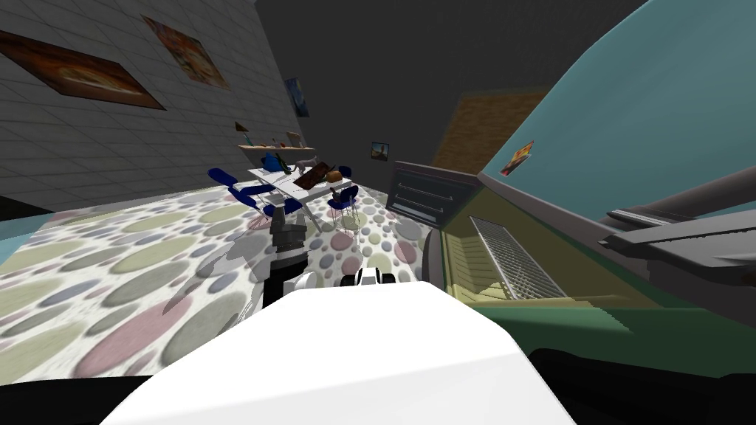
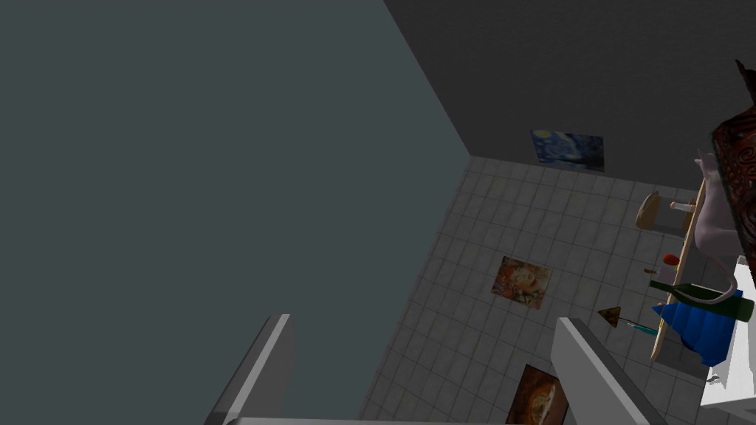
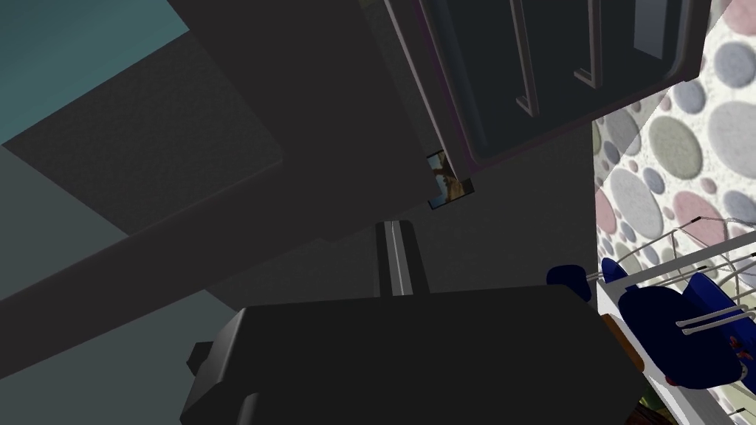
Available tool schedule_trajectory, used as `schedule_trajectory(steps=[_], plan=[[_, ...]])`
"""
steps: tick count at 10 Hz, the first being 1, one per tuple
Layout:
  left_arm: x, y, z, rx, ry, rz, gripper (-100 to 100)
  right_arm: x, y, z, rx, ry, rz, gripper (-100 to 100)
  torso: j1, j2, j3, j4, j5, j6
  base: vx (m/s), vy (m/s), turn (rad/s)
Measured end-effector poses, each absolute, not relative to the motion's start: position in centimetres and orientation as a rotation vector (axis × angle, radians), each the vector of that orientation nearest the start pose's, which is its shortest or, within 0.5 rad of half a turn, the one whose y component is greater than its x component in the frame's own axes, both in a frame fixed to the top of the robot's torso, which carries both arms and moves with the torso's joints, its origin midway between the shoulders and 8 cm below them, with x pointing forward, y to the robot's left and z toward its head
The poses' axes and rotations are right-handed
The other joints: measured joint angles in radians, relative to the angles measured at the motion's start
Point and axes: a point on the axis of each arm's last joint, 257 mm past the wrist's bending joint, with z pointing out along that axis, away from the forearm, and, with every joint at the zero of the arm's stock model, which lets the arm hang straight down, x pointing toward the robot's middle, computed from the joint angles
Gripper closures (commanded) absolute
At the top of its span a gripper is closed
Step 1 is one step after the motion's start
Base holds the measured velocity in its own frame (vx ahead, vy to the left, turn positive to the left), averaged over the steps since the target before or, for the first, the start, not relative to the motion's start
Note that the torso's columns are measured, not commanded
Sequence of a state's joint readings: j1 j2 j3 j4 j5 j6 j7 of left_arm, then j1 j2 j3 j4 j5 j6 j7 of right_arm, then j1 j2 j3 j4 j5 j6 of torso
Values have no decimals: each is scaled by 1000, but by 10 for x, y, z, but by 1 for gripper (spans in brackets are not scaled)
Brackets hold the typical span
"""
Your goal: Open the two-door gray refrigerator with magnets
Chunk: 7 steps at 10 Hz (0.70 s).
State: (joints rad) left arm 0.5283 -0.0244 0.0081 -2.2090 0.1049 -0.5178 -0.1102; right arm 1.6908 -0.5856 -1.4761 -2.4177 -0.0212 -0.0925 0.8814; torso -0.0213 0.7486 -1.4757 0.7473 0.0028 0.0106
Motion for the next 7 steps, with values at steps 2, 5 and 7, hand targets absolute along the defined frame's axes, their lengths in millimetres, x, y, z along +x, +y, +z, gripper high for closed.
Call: schedule_trajectory(steps=[2,5,7], plan=[[348,304,-14,-763,608,-1224,0,181,-562,139,-611,1621,-1206,-100,-2,0,1,0,-3,1,4,4,11],[348,304,-14,-763,608,-1224,0,184,-558,141,-612,1622,-1205,-100,0,-1,0,-1,-1,-1,3,-3,-10],[348,304,-14,-763,608,-1224,0,181,-557,143,-612,1624,-1205,-100,0,1,0,0,0,0,-4,0,-4]])
